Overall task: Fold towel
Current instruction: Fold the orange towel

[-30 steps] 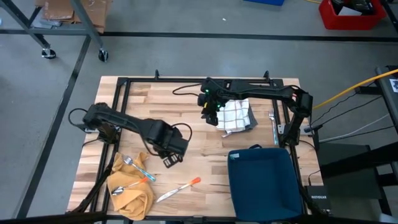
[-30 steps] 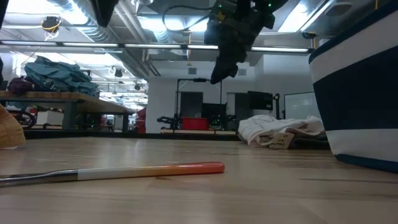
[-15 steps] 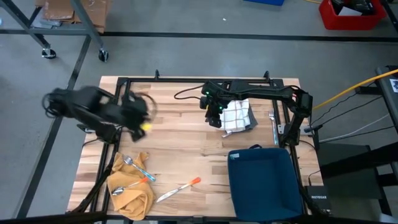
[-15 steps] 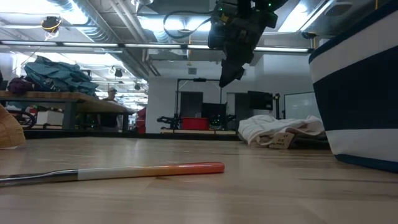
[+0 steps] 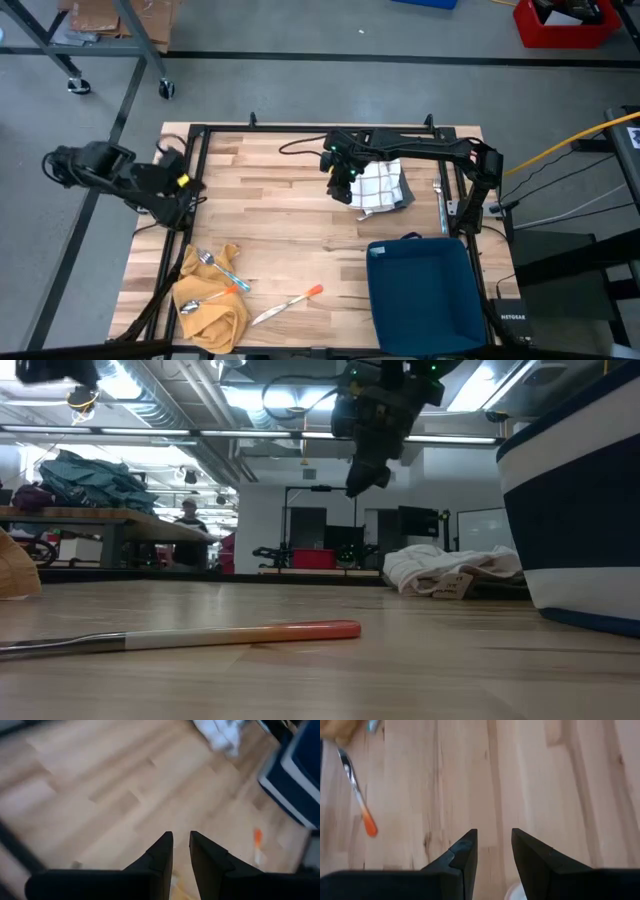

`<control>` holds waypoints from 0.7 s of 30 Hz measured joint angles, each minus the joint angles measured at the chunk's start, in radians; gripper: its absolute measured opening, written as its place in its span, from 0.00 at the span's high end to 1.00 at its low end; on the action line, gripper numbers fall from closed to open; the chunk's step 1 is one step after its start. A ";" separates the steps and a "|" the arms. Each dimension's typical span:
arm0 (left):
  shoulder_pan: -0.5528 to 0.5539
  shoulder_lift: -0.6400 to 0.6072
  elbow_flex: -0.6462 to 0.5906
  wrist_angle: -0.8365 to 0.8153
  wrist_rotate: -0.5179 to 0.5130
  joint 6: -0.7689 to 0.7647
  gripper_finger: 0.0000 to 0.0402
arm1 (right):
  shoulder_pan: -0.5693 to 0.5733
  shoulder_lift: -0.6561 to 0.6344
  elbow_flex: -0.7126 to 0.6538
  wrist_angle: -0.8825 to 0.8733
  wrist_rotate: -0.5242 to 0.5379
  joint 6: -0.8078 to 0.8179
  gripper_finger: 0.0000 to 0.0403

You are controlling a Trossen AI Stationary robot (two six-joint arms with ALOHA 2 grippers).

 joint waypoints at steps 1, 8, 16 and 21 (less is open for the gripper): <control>0.000 -0.015 -0.044 0.037 0.036 0.007 0.86 | 0.000 0.000 0.000 0.020 0.000 0.011 0.69; 0.000 -0.002 -0.263 0.150 0.290 0.049 0.81 | 0.001 -0.001 0.000 0.150 -0.001 0.139 0.69; 0.000 0.106 -0.365 0.182 0.369 0.024 0.58 | 0.022 -0.001 0.000 0.187 -0.002 0.294 0.69; 0.000 0.202 -0.405 0.316 0.412 0.022 0.50 | 0.097 -0.001 0.000 0.187 0.001 0.301 0.69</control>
